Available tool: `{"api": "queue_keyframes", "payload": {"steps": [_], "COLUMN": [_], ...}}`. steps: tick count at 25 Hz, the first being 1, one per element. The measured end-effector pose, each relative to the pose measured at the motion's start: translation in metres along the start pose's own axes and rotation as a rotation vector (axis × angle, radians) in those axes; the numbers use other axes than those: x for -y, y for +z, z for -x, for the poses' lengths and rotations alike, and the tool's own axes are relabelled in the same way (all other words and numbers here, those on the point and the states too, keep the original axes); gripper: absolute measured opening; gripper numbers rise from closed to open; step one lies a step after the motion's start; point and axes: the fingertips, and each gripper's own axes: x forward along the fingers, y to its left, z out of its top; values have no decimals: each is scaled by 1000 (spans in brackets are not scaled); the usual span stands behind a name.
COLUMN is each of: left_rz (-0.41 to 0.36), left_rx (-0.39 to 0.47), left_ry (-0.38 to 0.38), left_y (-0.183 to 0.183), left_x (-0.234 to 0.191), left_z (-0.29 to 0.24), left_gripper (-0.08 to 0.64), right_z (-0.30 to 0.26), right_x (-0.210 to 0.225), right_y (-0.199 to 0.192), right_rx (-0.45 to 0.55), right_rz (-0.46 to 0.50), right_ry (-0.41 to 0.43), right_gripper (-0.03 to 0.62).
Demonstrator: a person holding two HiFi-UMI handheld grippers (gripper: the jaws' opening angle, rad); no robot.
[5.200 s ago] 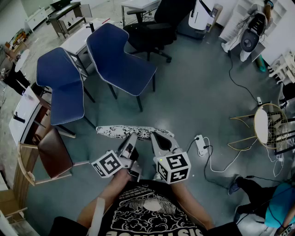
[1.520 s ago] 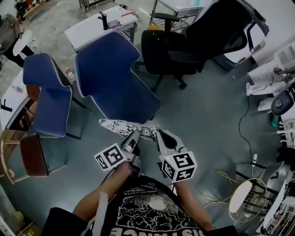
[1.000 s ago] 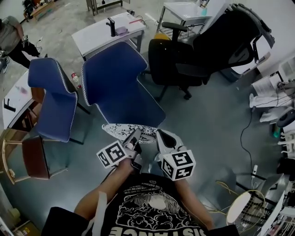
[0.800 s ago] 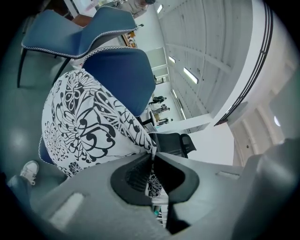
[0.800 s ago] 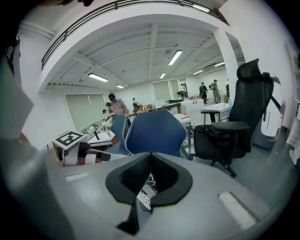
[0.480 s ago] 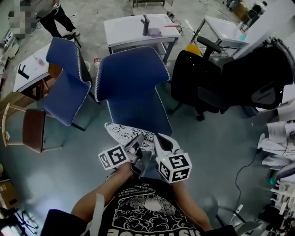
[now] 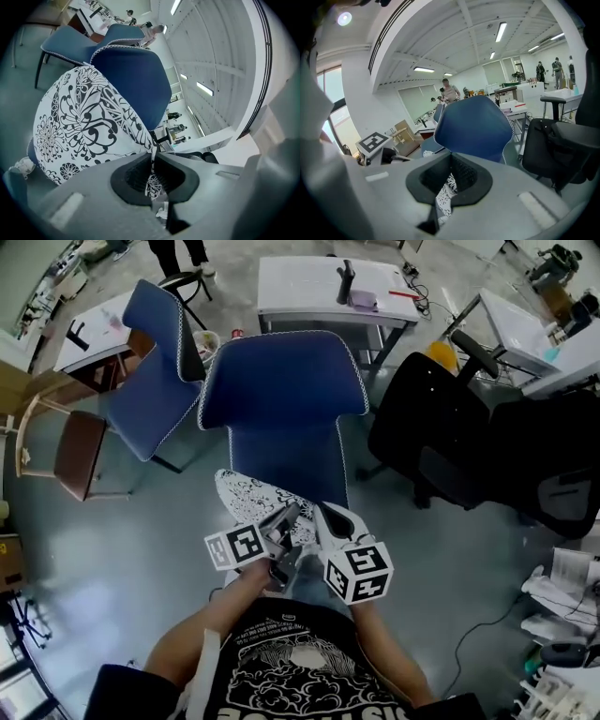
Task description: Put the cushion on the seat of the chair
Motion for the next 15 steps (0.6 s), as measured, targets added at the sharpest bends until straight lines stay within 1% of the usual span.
{"api": "queue_keyframes", "payload": {"steps": [5, 9, 15], "left_rz": [-8, -8, 40], "left_rx": [2, 8, 36], "left_ry": [16, 24, 19], "left_y": [-2, 1, 13], "left_x": [-3, -11, -35], "left_z": [-31, -55, -92], "left_gripper": [21, 21, 23], "right_z": [-13, -31, -56], "right_x": [22, 32, 51], "right_y": [-5, -4, -13], "right_rx": [-43, -60, -94], "right_rz": [6, 20, 49], "right_ry": [53, 85, 101], "right_gripper": [-4, -3, -4]}}
